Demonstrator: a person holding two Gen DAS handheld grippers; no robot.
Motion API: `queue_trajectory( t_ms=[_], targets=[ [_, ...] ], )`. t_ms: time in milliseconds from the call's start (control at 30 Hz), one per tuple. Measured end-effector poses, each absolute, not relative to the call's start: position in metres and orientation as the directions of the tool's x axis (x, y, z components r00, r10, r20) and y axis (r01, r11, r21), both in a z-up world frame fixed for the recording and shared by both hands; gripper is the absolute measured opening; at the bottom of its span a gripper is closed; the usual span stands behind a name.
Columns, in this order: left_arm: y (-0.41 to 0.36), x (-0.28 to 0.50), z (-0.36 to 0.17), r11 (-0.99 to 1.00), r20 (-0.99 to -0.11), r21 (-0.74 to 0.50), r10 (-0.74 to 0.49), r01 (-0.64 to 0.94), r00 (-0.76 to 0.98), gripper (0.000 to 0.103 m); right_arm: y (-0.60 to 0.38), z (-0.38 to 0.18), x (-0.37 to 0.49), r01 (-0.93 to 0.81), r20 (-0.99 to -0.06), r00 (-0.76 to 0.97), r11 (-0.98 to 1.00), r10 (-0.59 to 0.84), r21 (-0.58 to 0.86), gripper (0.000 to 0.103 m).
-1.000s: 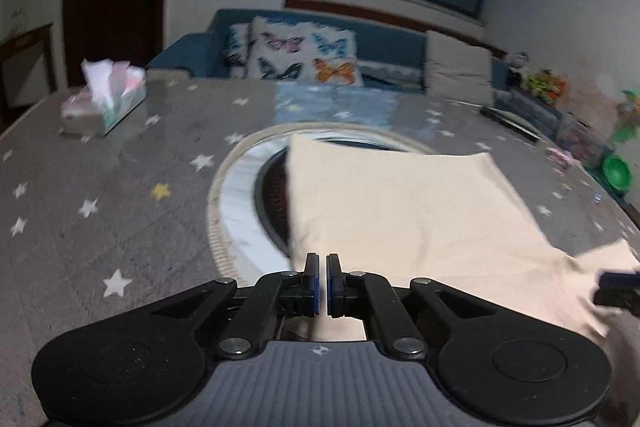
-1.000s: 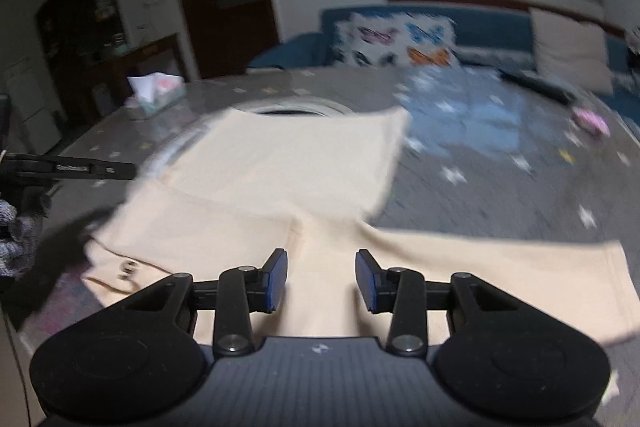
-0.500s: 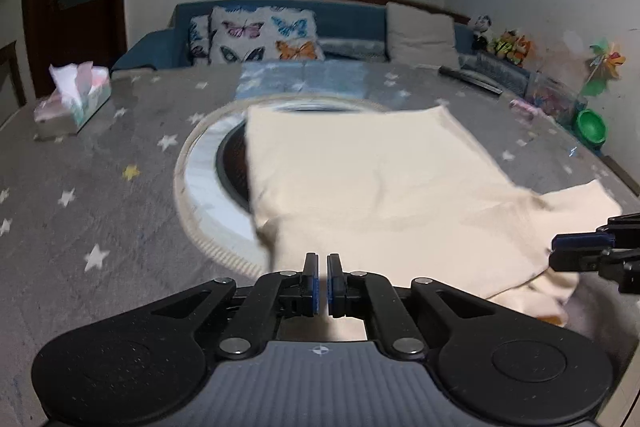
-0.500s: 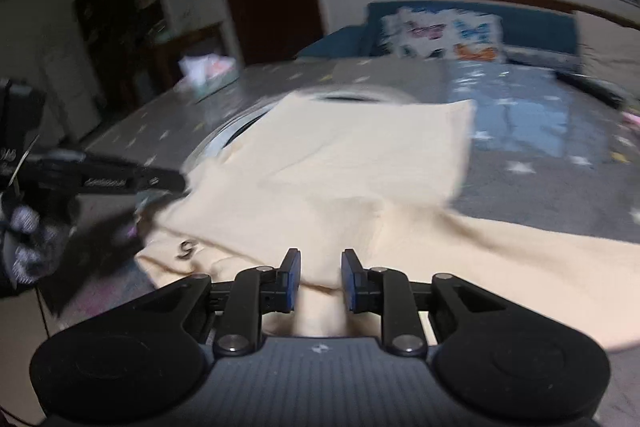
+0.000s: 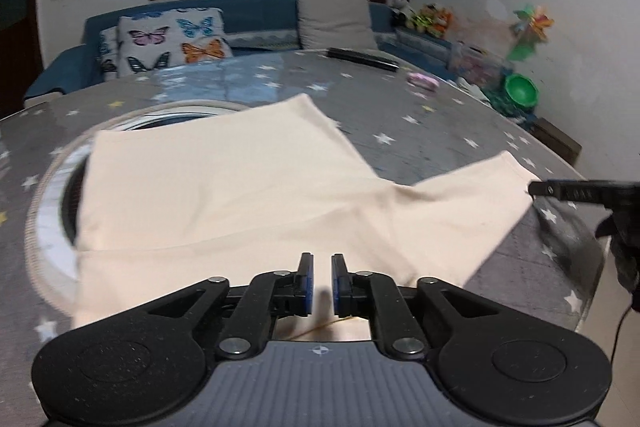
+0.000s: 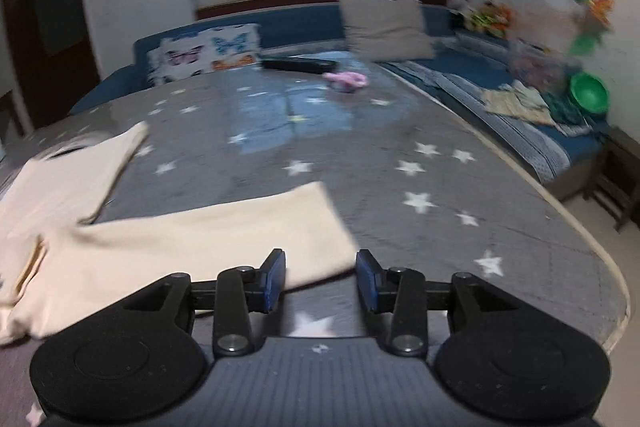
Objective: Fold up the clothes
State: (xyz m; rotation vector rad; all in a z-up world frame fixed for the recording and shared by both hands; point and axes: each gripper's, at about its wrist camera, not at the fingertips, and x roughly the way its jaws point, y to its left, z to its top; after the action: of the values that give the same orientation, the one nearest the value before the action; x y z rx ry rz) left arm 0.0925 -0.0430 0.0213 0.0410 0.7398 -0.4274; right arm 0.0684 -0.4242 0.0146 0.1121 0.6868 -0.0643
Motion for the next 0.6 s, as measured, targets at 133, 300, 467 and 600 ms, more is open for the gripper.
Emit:
queue_trajectory(
  t_ms=[133, 300, 467, 600],
  targets=[
    [-0.056, 0.097, 0.014, 0.909, -0.679, -0.1, -0.36, 0.405, 0.64, 0.018, -0.424, 0.008, 0.078, 0.1, -0.633, 0.774, 0.989, -0.006, 0.113, 0.038],
    [-0.061, 0.098, 0.01, 0.904, -0.688, -0.1, -0.365, 0.416, 0.628, 0.019, -0.416, 0.011, 0.079, 0.071, -0.62, 0.784, 0.989, 0.023, 0.127, 0.009],
    [-0.068, 0.094, 0.008, 0.889, -0.684, -0.101, -0.388, 0.446, 0.618, 0.019, -0.417, 0.033, 0.076, 0.065, -0.571, 0.82, 0.99, 0.021, 0.128, 0.009],
    [-0.071, 0.091, 0.004, 0.881, -0.676, -0.093, -0.397, 0.464, 0.62, 0.021, -0.412, 0.045, 0.076, 0.047, -0.56, 0.828, 0.993, 0.022, 0.108, 0.008]
  ],
)
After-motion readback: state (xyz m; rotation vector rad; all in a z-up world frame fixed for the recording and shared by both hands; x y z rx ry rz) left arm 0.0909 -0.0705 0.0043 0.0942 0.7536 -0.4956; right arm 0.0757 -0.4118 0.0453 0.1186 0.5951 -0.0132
